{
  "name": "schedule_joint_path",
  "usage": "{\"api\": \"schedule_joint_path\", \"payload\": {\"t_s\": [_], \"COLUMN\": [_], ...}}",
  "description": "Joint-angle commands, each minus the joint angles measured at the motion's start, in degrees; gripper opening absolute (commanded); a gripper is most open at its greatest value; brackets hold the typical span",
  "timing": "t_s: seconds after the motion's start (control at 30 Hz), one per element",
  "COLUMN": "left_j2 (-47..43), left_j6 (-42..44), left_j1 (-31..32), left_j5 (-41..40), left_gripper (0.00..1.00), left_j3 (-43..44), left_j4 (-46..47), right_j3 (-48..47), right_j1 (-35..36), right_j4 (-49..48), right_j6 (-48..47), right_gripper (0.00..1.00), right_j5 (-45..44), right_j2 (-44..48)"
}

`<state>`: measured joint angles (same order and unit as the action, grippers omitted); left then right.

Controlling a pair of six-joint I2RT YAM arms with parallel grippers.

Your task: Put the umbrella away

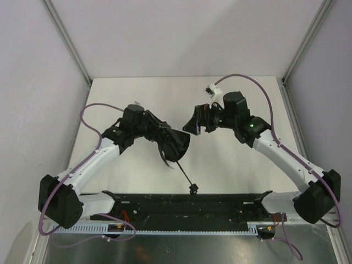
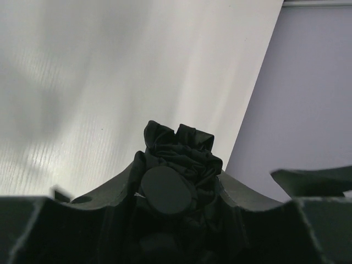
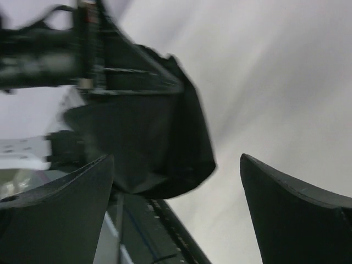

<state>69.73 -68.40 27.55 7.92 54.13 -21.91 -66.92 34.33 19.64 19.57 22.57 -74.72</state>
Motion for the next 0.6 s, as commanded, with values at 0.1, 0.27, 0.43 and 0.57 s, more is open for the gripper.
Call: {"api": "schedule_joint_path", "payload": {"t_s": [0.1,0.27,0.43,0.57], "left_j2": [-3.72,-4.79,-5.43,-5.86], "left_j6": [3.64,3.84,3.7,3.7], "left_j1": [-0.3,-0.3,-0.25,0.01], "left_j5": [4.09,4.7,5.09,5.03], "left_gripper": [0.0,0.0,0.0,0.0], "left_j3": [3.59,3.12,3.24,3.37], "left_j4": [6.78,8.22,8.67,9.25], "right_j3": [-2.3,-2.48,-3.01,-3.59], "right_j1": [-0.28,2.58,6.03,8.73], "right_j4": [-15.89,-22.91,-21.11,-17.08], "right_j6": [14.63,18.18,16.38,13.26], "right_gripper": [0.99,0.99,0.99,0.99], "right_j5": [20.4,21.64,17.34,11.81], "right_j2": [-1.03,-4.69,-7.6,-9.56]}}
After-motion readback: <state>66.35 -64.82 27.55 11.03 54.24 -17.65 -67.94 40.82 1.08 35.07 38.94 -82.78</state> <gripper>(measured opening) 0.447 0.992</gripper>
